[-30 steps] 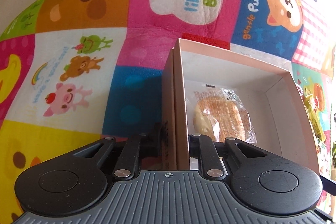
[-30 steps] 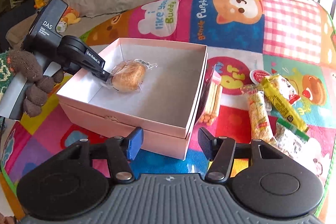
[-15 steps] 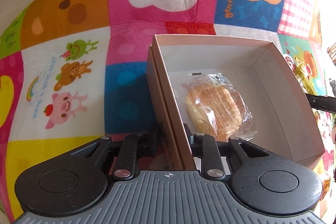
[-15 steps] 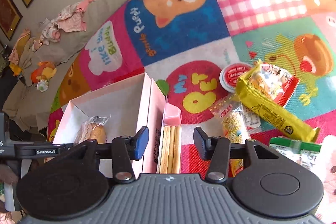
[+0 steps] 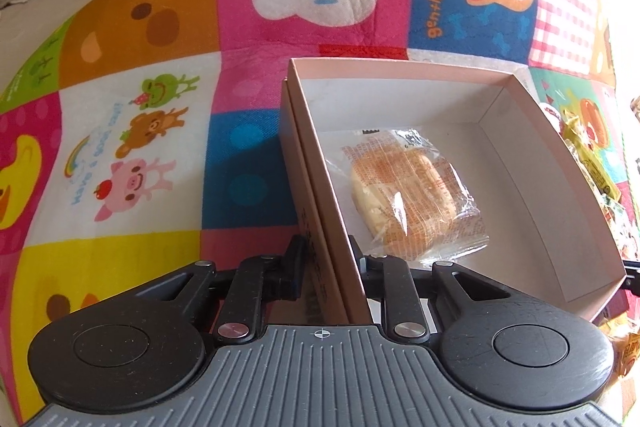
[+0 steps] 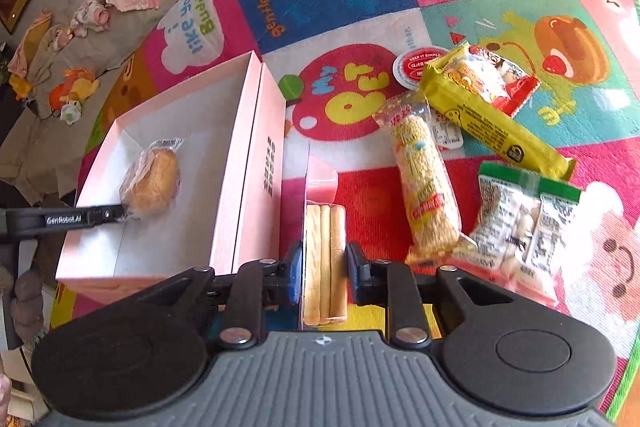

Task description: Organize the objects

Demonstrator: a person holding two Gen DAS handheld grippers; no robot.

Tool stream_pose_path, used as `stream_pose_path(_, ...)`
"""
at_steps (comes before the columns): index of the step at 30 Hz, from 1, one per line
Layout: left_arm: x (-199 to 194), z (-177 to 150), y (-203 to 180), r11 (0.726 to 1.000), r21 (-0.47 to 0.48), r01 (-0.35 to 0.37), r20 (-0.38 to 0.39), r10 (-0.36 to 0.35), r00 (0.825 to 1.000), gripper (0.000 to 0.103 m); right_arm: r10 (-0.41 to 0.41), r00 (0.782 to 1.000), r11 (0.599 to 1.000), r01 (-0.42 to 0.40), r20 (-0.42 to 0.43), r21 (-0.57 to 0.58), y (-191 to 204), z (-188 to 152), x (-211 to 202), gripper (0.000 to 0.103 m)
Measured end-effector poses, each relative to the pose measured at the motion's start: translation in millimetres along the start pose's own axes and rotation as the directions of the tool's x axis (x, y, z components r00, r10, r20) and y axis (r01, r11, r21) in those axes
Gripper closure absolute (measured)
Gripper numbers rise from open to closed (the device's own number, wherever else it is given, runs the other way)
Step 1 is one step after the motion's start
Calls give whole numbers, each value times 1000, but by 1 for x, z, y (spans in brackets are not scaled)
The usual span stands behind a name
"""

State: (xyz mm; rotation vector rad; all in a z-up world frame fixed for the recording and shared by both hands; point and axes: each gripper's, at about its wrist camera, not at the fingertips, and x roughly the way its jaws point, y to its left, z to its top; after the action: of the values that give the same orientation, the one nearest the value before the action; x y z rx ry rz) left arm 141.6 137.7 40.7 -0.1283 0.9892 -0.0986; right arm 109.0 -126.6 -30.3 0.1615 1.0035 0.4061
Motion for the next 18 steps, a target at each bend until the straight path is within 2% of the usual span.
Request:
stream_pose_path(2,1,1,1,1000,-13,2,3,-2,1000,82,-31,1000,999,31,2,-32,4,-10,-10,81)
stream_pose_path(4,1,0,2,1000,-26,4,6,-4,1000,82,-97,995,993,98,23,-71,8,-18,-19,80)
stream_pose_path(9,0,-2,3,999,-46,5,16,-5,1000,82,-212,971,963,226,107,-149,11,-38,-48,79)
stream_pose_path(10,0,-2,3,999,-48,6,16,-5,1000,82,-221,968,959,238,123,-152,9,-43,-56,75)
stream_pose_path(11,1,-2,3,999,-52,6,16,-5,1000,82,-213,967,961,233,137,-152,8,-48,-64,70)
stream_pose_path(13,1,-2,3,998,-58,6,15,-5,1000,82,-169,975,970,191,147,-152,5,-58,-78,52)
stream_pose_path(16,0,-2,3,998,-59,3,17,-2,1000,82,-117,986,980,134,122,-144,6,-75,-89,52)
stream_pose_path(18,0,-3,3,998,-58,1,18,0,1000,82,-6,999,997,10,54,-78,6,-88,-86,50)
